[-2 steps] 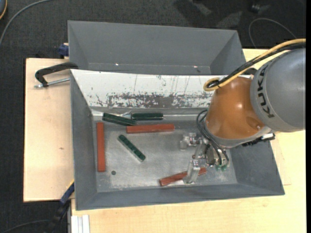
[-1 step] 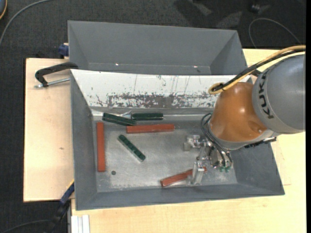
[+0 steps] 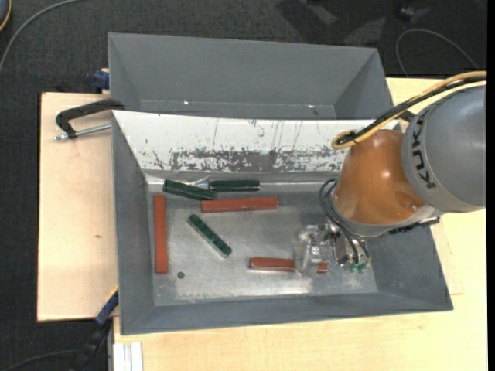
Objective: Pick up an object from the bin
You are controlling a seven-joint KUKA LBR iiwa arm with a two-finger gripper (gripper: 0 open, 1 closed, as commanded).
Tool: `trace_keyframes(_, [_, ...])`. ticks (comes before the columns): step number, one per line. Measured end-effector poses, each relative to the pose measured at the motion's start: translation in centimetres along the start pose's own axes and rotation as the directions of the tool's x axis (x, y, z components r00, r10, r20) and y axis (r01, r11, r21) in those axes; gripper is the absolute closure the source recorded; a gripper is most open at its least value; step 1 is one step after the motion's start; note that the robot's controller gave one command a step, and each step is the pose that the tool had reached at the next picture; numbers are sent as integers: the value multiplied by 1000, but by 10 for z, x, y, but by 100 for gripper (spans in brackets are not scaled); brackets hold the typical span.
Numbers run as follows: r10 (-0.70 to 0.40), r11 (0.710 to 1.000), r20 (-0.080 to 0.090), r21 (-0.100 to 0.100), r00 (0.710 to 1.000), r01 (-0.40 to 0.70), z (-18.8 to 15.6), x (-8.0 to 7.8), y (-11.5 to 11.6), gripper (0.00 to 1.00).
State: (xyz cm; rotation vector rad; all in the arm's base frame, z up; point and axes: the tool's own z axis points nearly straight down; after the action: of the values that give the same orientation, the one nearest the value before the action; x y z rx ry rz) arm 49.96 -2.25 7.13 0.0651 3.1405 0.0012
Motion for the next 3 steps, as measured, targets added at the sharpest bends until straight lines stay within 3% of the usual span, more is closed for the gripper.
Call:
trace_keyframes(1, [0,1000,1,0,1000,0,0,0,0,0])
trace_keyframes(2, [-82,997,1,-1,997,82,0,2,41,0])
trace_keyframes(3, [94,996,4,-1,996,-94,1,-2,50,0])
